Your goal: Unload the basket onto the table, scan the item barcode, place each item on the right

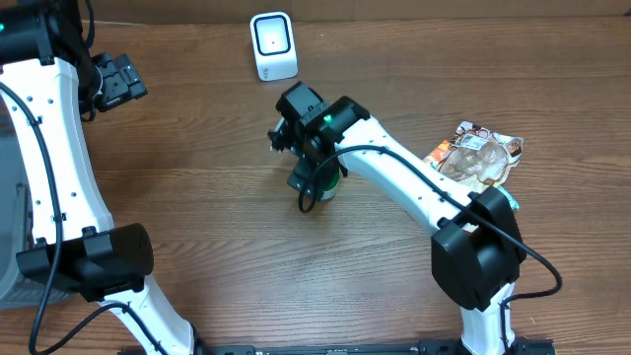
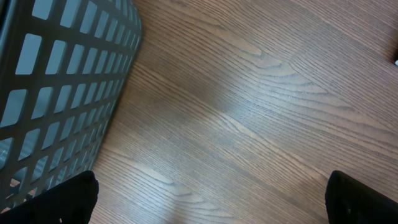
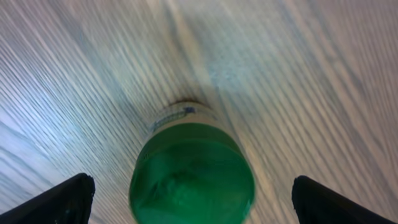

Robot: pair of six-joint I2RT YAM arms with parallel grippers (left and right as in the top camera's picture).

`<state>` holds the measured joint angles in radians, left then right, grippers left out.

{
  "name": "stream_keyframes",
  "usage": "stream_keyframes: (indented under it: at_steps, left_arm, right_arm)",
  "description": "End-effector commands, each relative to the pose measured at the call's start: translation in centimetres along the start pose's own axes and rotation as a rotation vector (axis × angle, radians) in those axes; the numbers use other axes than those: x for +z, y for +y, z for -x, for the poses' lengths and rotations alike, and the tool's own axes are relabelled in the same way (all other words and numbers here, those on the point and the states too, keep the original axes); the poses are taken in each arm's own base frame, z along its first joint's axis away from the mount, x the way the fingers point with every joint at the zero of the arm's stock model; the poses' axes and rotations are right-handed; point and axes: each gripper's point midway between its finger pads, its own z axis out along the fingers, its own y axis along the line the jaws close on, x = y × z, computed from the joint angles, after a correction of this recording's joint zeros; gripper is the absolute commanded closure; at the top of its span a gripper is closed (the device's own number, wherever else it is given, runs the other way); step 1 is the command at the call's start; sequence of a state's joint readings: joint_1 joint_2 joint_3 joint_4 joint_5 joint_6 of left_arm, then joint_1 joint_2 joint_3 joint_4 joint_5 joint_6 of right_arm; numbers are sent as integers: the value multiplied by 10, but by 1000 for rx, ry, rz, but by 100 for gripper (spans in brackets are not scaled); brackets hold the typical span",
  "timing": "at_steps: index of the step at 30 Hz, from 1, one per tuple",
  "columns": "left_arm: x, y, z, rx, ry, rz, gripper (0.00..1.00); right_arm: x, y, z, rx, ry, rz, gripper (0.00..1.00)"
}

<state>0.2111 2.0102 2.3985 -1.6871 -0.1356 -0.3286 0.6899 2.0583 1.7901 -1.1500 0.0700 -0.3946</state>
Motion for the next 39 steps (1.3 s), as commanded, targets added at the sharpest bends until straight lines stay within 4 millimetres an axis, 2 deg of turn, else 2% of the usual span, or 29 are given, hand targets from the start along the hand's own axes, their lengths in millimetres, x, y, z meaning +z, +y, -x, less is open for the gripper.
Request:
stream_keyframes:
  at_steps: [1, 5, 8, 10, 16, 21, 27, 34, 39]
  left_arm:
    - [-20, 5, 3, 13, -58, -4, 0]
    - [-20, 5, 3, 12, -58, -5, 0]
    - [-20, 5, 3, 12, -58, -5, 1]
    - [-20, 5, 3, 13, -58, -4, 1]
    - [-20, 5, 3, 12, -58, -5, 1]
    - [-20, 5, 3, 12, -58, -5, 1]
    - [-20, 5, 3, 12, -58, -5, 0]
    - [-20, 5, 3, 13, -58, -4, 1]
    - [-20, 5, 3, 12, -58, -5, 0]
  right_arm:
    - [-48, -17, 9, 221, -95, -35, 0]
    - [-48, -27, -5, 466, -62, -25, 0]
    - [-44, -31, -11, 722, -51, 41, 0]
    - [-39, -33, -17, 951, -31, 85, 0]
    - [-26, -36, -23, 1289, -6, 104, 0]
    - [-14, -30, -9, 1363, -54, 119, 0]
    - [0, -33, -4, 1396, -68, 106, 0]
    - [14, -23, -10, 1405, -17, 97, 1]
    - [25, -11, -22, 1393, 35, 85, 6]
